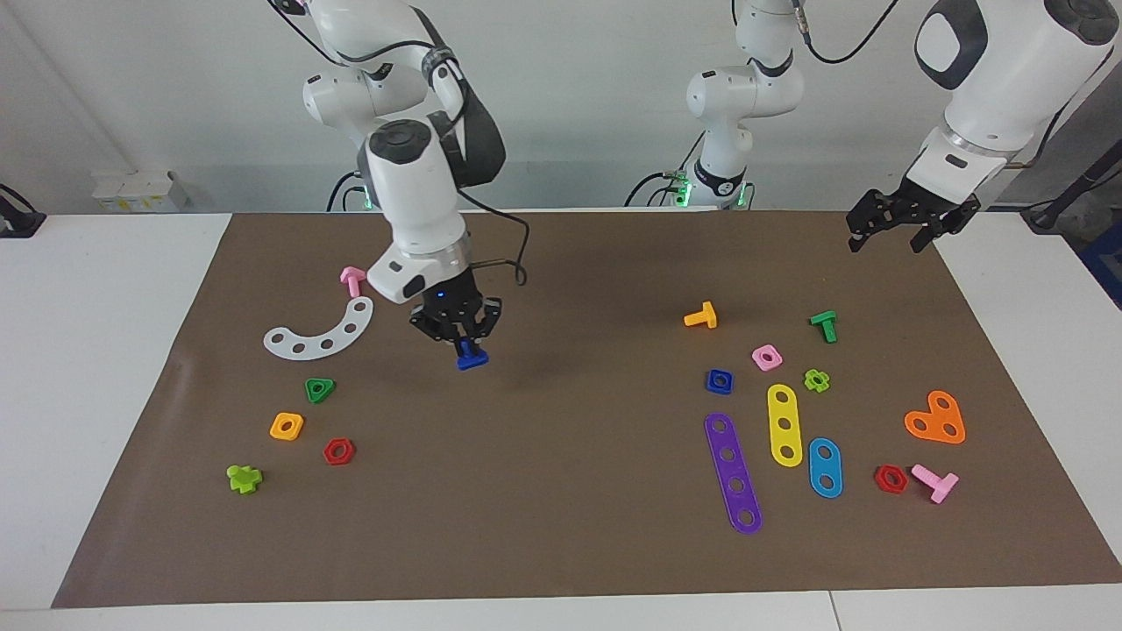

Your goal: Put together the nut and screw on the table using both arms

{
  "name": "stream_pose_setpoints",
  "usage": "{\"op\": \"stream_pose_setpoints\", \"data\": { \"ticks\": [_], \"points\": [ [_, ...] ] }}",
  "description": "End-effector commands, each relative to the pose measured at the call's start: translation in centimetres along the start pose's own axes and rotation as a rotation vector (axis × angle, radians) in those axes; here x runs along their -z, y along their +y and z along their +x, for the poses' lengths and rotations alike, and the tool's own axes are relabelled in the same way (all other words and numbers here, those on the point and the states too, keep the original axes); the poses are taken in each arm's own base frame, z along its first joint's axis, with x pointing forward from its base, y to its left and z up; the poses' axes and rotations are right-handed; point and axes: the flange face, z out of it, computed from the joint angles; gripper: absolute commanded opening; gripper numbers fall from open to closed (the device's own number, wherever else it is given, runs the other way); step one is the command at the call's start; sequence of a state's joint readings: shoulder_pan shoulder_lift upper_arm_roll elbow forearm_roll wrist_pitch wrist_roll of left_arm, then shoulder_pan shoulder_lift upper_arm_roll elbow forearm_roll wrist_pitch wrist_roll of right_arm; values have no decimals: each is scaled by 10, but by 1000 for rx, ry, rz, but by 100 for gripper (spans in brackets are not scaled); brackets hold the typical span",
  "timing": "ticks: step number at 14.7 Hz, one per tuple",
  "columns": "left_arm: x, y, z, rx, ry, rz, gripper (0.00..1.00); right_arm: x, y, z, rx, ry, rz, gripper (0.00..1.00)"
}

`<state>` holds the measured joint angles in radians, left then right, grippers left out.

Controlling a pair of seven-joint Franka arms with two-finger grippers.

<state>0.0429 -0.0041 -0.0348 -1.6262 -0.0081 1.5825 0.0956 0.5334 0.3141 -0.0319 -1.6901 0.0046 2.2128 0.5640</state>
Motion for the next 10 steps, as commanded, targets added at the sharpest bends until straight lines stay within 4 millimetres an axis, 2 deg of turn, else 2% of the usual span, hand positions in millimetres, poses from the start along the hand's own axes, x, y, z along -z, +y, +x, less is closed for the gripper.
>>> {"op": "stream_pose_setpoints", "data": {
  "ticks": [1, 3, 5, 7, 10],
  "points": [
    [1, 3, -8, -5, 16, 25, 100, -20, -36, 3, -46, 42, 19, 0],
    [0, 3, -8, -5, 14, 26, 100, -61, -74, -26, -36, 20, 1, 0],
    [1, 3, -8, -7, 22, 27, 100, -88, -98, -35, -61, 58, -23, 0],
    [-1, 3, -9, -7, 19, 27, 100, -100, -109, -44, -60, 80, -29, 0],
    [-1, 3, -9, -8, 19, 25, 100, -113, -110, -48, -77, 80, -24, 0]
  ]
}}
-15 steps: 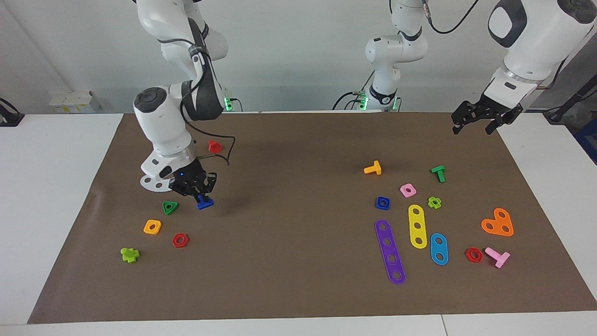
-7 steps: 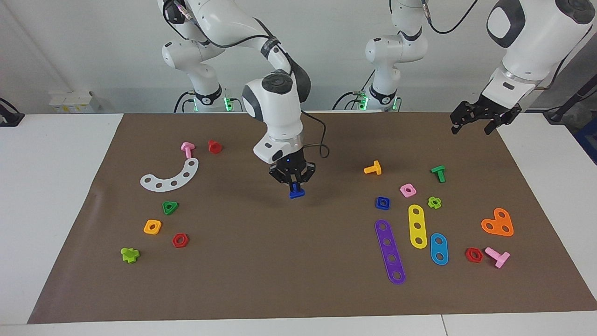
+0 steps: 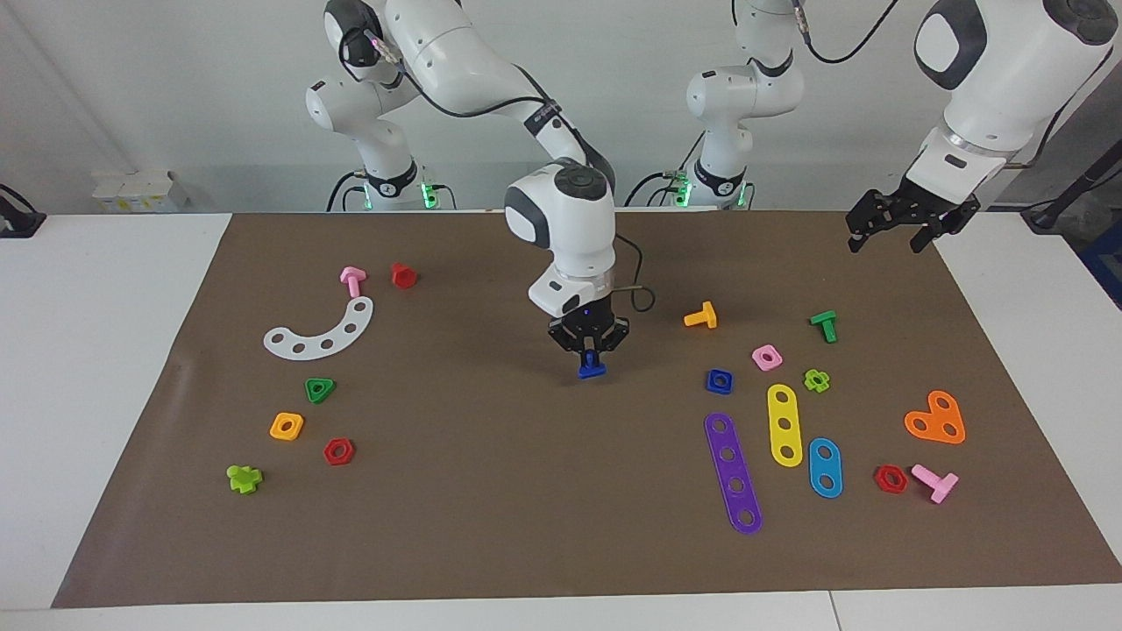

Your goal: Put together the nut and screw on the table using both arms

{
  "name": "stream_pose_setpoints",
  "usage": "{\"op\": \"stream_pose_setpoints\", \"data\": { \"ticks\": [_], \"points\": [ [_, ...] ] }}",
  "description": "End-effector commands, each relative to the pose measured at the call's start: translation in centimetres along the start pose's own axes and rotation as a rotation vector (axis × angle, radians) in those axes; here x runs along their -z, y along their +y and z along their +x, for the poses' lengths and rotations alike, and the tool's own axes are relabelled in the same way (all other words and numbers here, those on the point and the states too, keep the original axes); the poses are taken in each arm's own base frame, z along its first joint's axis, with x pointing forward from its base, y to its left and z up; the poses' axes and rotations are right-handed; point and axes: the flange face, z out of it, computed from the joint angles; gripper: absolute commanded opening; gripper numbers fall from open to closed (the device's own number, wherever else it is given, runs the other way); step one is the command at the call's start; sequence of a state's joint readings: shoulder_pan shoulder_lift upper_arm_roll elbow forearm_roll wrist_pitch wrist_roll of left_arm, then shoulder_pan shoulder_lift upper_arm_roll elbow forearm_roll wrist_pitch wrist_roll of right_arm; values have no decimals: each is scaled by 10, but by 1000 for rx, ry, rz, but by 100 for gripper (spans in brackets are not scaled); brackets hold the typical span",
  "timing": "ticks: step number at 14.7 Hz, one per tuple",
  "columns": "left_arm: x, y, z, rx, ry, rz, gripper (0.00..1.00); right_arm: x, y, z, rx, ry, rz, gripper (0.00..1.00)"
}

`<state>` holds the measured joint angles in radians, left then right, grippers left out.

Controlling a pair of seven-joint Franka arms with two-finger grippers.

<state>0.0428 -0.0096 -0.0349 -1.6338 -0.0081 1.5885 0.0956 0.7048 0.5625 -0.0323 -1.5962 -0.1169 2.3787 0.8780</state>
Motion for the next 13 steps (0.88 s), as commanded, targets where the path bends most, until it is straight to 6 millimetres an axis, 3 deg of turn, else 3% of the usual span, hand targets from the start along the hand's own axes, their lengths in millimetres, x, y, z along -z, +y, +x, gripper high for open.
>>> {"op": "stream_pose_setpoints", "data": {
  "ticks": [1, 2, 3, 4, 7, 8, 11, 13],
  "points": [
    [-1, 3, -8, -8, 15, 25, 100, -2, 0, 6, -21, 24, 0, 0],
    [-1, 3, -8, -8, 15, 25, 100, -6, 1, 3, -20, 21, -2, 30],
    [-1, 3, -8, -8, 15, 26, 100, -10, 2, 0, -21, 19, 1, 75],
    [-1, 3, -8, -8, 16, 25, 100, -10, 2, 0, -32, 23, 6, 100],
    [-2, 3, -8, -4, 21, 25, 100, 6, 4, 14, -75, 37, 22, 100],
    [-2, 3, -8, -4, 27, 26, 100, 26, 11, 24, -94, 50, 32, 100],
    [-11, 3, -9, -1, 39, 27, 100, 91, 68, 72, -174, 71, 12, 100],
    [-15, 3, -11, -2, 53, 29, 100, 120, 105, 90, -184, 51, -26, 100]
  ]
}}
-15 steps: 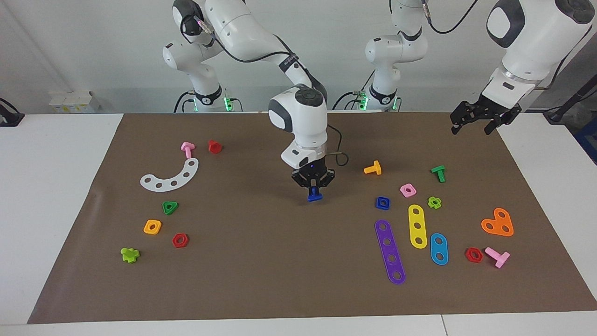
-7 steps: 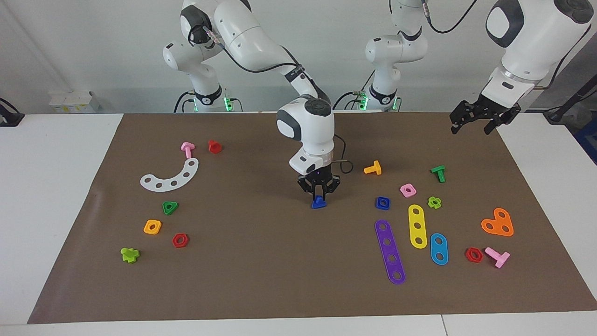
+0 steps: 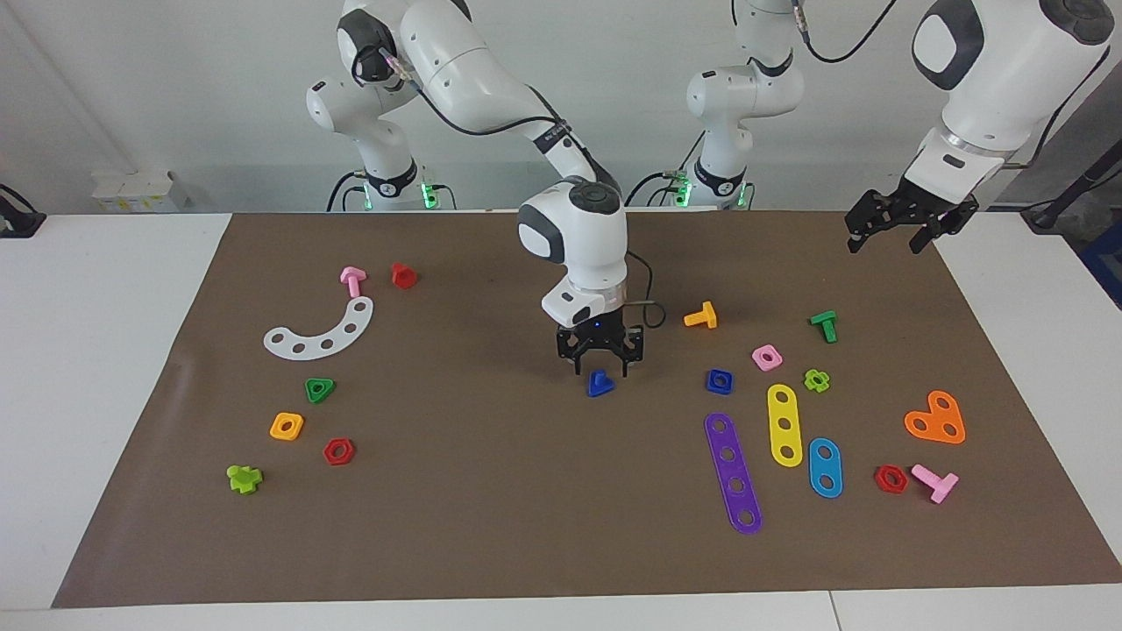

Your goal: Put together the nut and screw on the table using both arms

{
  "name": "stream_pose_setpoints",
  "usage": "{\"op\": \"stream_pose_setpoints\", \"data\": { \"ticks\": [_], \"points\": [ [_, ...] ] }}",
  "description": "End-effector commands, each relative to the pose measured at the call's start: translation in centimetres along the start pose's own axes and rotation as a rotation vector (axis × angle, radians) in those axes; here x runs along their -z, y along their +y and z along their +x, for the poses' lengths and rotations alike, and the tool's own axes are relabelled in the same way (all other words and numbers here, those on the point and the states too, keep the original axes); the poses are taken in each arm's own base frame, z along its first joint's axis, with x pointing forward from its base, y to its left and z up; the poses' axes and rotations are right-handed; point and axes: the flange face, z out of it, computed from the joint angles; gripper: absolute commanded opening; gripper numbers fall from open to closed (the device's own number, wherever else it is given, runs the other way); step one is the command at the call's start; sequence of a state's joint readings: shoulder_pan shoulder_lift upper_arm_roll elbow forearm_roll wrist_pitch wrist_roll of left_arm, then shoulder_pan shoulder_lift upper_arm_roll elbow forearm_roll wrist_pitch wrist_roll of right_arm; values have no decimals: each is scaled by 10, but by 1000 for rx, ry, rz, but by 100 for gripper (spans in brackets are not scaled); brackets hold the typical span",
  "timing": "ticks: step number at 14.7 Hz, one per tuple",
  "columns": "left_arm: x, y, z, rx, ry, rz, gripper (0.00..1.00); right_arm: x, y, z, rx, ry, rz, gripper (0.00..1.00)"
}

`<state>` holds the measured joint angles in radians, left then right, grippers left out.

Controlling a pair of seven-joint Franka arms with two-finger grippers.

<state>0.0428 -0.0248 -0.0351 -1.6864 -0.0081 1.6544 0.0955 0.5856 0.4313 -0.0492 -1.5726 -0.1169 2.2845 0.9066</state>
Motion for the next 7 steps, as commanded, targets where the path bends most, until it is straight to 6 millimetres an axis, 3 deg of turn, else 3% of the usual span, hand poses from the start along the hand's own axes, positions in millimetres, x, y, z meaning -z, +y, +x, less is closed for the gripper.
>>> {"op": "stream_pose_setpoints", "data": {
  "ticks": [1, 5, 7],
  "points": [
    [-7, 5, -13, -4, 23, 25, 100, 47, 53, 33, -4, -38, -52, 100],
    [-9, 13, -12, -13, 21, 25, 100, 82, 127, 63, 58, -173, -78, 100],
    [-21, 31, -10, 9, 28, 24, 100, 99, 169, 68, 106, -231, -85, 100]
  ]
}}
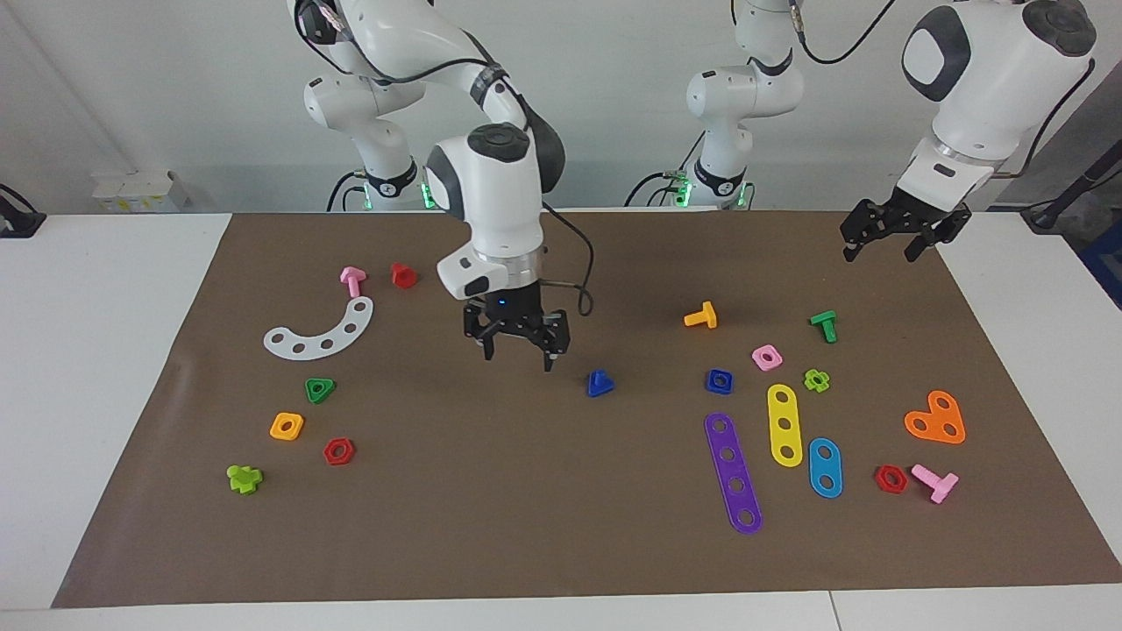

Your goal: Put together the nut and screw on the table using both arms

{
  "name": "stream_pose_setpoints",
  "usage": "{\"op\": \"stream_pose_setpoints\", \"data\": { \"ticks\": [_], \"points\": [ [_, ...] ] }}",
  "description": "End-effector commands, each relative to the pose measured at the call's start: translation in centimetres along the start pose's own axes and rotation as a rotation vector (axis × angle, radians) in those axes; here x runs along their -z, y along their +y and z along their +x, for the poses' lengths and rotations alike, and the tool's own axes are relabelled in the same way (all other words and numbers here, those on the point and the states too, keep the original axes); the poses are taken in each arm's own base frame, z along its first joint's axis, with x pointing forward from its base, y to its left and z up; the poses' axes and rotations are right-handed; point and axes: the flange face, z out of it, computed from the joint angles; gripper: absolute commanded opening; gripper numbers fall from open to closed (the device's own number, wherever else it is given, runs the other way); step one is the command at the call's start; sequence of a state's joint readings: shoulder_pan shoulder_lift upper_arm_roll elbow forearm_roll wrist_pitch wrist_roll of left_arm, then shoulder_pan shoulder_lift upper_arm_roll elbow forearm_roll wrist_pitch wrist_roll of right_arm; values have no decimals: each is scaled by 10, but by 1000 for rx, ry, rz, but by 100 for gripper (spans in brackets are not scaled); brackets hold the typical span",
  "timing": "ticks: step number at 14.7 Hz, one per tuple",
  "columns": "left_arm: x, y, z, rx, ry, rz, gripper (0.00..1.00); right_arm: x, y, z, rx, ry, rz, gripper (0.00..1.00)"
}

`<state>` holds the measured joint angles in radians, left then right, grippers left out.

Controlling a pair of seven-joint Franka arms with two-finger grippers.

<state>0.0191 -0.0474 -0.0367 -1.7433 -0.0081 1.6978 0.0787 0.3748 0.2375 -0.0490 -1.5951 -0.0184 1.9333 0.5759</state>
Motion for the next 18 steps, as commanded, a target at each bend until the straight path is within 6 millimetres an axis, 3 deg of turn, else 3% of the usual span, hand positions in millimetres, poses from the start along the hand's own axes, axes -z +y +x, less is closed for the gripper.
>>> {"op": "stream_pose_setpoints", "data": {
  "ticks": [1, 4, 8, 10, 13, 15, 18],
  "points": [
    [-23, 33, -6, 11, 7, 23, 100, 13, 58, -10, 72, -78, 0, 100],
    [-45, 58, 2, 65, 25, 21, 100, 24, 115, -3, 108, -146, -25, 100],
    [-93, 93, 25, 19, 48, 14, 100, 32, 182, 2, 163, -234, -33, 100],
    [-119, 101, 38, -2, 76, 9, 100, 33, 211, 4, 169, -260, -30, 100],
    [-153, 105, 36, -69, 128, 7, 100, 32, 253, 5, 183, -274, -16, 100],
    [-180, 126, 38, -107, 108, 4, 100, 34, 269, 4, 172, -273, -12, 100],
    [-202, 132, 41, -137, 99, 5, 99, 66, 265, 12, 178, -194, -25, 100]
  ]
}}
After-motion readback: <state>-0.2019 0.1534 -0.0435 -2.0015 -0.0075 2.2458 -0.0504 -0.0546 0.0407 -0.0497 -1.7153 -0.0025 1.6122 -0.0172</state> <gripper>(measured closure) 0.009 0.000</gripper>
